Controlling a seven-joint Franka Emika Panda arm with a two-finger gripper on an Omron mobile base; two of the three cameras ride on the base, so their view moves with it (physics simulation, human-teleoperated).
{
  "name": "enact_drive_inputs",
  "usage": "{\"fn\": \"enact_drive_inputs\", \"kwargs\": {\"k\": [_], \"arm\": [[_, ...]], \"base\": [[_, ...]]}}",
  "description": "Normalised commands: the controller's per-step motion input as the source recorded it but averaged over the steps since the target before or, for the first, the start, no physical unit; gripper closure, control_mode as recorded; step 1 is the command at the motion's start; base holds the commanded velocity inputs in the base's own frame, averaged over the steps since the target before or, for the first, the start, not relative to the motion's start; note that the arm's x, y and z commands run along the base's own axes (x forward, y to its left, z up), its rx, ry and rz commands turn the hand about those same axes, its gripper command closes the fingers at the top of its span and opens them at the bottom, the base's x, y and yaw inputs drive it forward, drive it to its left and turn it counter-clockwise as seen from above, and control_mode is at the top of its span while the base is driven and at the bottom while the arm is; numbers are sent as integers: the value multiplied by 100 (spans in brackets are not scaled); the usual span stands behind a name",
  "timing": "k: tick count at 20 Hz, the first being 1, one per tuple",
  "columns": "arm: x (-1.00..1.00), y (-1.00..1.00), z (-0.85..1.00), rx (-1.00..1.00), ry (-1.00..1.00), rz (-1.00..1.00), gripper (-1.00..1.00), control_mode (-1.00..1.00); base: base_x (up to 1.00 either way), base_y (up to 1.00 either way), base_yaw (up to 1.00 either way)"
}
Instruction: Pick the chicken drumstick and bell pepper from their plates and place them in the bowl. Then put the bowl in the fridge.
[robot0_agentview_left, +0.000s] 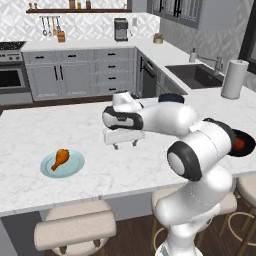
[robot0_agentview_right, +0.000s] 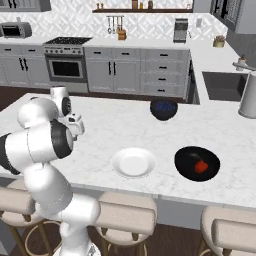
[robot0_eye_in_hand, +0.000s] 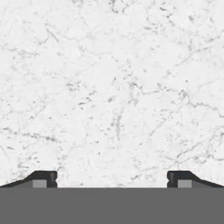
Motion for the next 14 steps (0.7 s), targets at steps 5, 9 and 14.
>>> {"fn": "enact_drive_inputs", "kwargs": {"k": [5, 9, 14], "arm": [[37, 100, 0, 0, 12, 1, -100, -100], [12, 100, 0, -2, 3, -5, -100, -100], [1, 65, -8, -2, -9, -16, -100, -100]], "base": [[0, 0, 0], [0, 0, 0], [0, 0, 0]]}}
